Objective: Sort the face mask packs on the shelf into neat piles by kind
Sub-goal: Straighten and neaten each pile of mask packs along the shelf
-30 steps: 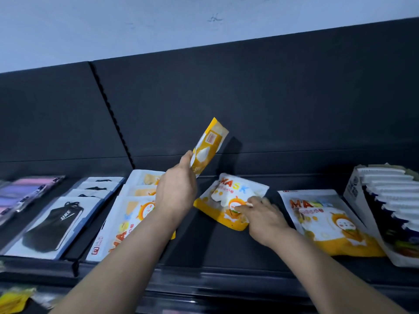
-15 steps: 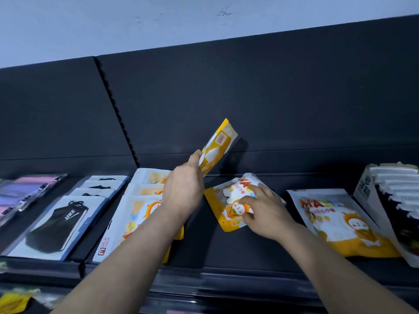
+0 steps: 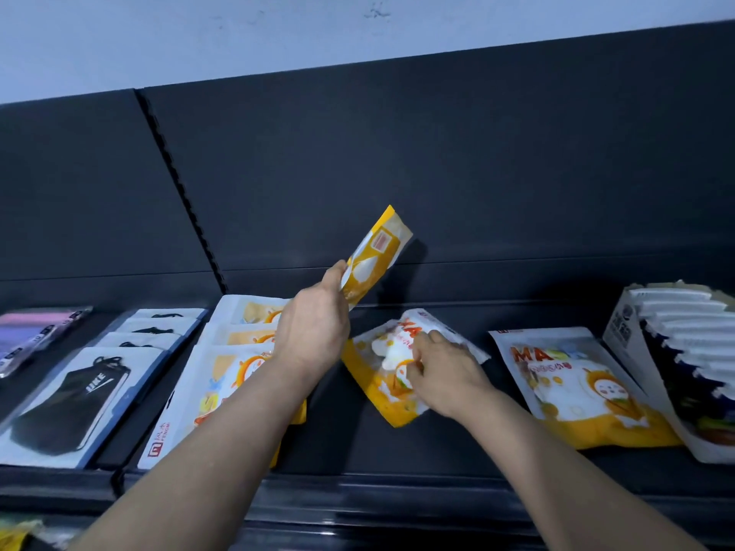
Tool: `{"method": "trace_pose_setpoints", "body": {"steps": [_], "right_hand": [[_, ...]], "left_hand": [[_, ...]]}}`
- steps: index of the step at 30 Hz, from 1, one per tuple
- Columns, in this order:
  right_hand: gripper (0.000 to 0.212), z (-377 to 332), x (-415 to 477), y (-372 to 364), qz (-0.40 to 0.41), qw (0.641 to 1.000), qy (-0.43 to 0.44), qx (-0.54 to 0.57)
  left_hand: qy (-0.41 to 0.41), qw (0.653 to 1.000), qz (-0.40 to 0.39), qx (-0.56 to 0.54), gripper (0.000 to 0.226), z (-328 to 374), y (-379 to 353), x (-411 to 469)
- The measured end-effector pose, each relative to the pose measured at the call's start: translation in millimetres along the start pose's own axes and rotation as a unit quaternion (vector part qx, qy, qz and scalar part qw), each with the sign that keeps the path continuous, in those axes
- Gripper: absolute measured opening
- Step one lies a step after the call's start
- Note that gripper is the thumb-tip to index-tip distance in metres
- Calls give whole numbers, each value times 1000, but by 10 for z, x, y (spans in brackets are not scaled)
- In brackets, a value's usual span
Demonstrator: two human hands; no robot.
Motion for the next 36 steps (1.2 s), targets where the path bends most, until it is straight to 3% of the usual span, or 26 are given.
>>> {"method": "trace_pose_setpoints", "body": {"steps": [2, 5, 9, 11, 15, 19, 22, 28, 31, 33, 36], "right_hand": [[39, 18, 12, 28, 5, 1000, -12, 4], [51, -5, 3, -44, -39, 996, -13, -81], [60, -46, 29, -29, -47, 992, 27, -118], [59, -74, 27, 38, -14, 993, 30, -109], [36, -281, -37, -125, 15, 998, 7, -68], [46, -159, 66, -136, 5, 997, 75, 0], [52, 38, 56, -1, 35, 996, 85, -20], [51, 139, -45, -257, -50, 996, 72, 34], [55, 118, -117, -82, 5, 996, 86, 30], [54, 236, -279, 145, 90, 995, 25, 23], [30, 472, -617, 415, 176, 978, -101, 41]], "left_hand": [[-4, 1000, -2, 1, 54, 37, -22, -8], [-9, 1000, 1, 1, 54, 66, -40, -14], [-8, 1000, 6, -4, 54, 72, -10, 15], [-10, 1000, 10, -8, 54, 69, 14, 12], [-11, 1000, 17, -14, 55, 42, 22, -5], [-9, 1000, 11, -7, 58, 19, 7, -31], [-12, 1000, 17, -3, 59, -4, 26, -61], [-9, 1000, 9, 22, 59, 48, -30, -94], [-35, 998, 21, 37, 68, 164, -14, -174], [-88, 994, 19, 54, 73, 246, -105, -237], [-171, 960, -113, 189, 76, 248, -648, -490]]}}
Point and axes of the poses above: each hand's wrist, its own x-axis towards the middle knuckle, its own y-axis out of the back of the hand, z = x × y, the point moved 8 cm from there along x, towards the middle knuckle, and after that the axes turned 12 degrees about y, right-handed, at the moved point
